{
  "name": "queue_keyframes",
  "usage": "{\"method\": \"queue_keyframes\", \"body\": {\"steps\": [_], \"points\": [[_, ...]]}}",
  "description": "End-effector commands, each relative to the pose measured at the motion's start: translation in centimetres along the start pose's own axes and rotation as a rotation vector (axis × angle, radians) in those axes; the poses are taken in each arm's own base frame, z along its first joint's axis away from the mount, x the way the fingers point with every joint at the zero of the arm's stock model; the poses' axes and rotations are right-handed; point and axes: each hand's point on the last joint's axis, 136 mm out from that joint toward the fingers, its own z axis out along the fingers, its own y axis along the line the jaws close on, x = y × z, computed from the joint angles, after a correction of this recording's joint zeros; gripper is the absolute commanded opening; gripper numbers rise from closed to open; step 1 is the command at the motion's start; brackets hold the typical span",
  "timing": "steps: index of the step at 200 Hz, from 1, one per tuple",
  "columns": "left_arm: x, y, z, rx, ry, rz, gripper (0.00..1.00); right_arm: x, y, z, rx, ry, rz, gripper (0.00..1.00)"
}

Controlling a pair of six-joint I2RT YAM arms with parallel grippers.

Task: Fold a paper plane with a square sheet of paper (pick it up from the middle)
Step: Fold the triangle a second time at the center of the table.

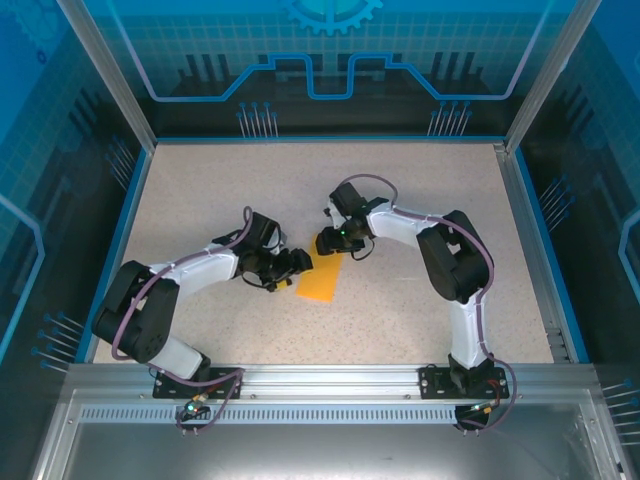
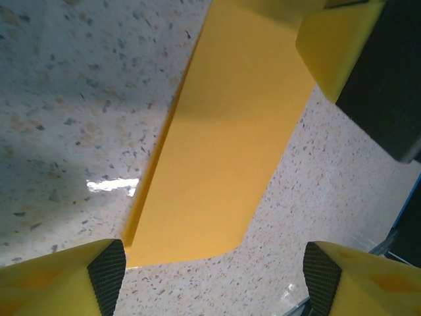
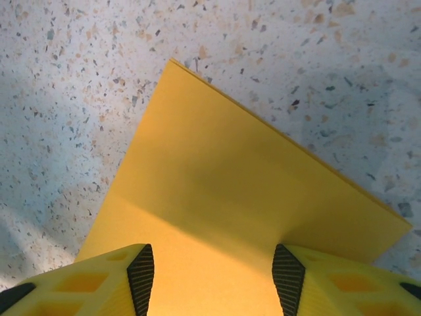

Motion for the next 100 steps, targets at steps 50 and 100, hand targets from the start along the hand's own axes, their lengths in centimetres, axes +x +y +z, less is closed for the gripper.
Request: {"method": "queue_keyframes", "body": {"steps": [50,100], "points": [[2.5,1.0,1.8,-0.059,0.114,-0.003,0.75,2.0,-2.4,1.2,0.016,0.067,0.107,0.53],[2.6,-0.1,1.7,-0.021,0.127,0.020,0.75,2.1,-2.7,1.4,0.016,0.071,0.118,0.52]]}}
